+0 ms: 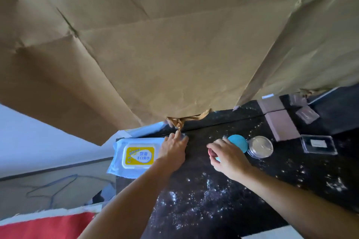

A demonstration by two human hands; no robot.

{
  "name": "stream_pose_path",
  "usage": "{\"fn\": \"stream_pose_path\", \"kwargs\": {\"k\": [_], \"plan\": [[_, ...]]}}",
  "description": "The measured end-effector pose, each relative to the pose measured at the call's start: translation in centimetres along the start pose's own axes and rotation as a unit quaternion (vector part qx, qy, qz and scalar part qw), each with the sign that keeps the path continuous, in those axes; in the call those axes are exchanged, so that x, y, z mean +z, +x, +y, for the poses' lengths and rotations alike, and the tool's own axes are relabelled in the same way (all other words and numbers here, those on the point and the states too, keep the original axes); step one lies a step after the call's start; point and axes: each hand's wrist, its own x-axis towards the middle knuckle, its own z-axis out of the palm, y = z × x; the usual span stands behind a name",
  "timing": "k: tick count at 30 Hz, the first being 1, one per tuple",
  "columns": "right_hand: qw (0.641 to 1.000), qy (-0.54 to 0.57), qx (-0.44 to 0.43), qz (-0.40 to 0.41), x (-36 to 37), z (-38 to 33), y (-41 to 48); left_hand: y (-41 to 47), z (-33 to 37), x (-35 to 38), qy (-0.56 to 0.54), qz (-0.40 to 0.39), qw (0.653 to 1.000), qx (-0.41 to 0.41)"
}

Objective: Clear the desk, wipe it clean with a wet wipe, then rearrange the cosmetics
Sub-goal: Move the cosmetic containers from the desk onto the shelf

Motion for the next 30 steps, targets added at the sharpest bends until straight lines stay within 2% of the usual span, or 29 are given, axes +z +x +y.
{"fn": "stream_pose_path", "kwargs": {"k": [5, 9, 18, 21, 23, 30], "plan": [[0.997, 0.013, 0.061, 0.045, -1.1, 0.3, -4.1, 2.1, 0.3, 1.5, 0.050, -0.016, 0.997, 0.061], [0.990, 0.029, 0.113, 0.073, -0.4, 0.2, -7.1, 2.1, 0.3, 2.1, 0.071, -0.032, 0.994, 0.075], [0.977, 0.039, 0.188, 0.096, -1.3, 1.5, -11.3, 1.0, 3.5, 0.1, -0.028, -0.024, 0.996, 0.078], [0.973, 0.044, 0.205, 0.100, -2.8, 3.4, -14.0, 0.2, 6.7, -0.4, -0.016, 0.000, 0.993, 0.119], [0.969, 0.051, 0.219, 0.106, -3.8, 5.1, -16.4, -0.6, 10.1, -1.4, -0.019, 0.008, 0.993, 0.114], [0.956, 0.028, 0.279, 0.085, -8.0, 13.1, -27.8, -4.0, 24.7, -2.1, -0.014, 0.039, 0.986, 0.160]]}}
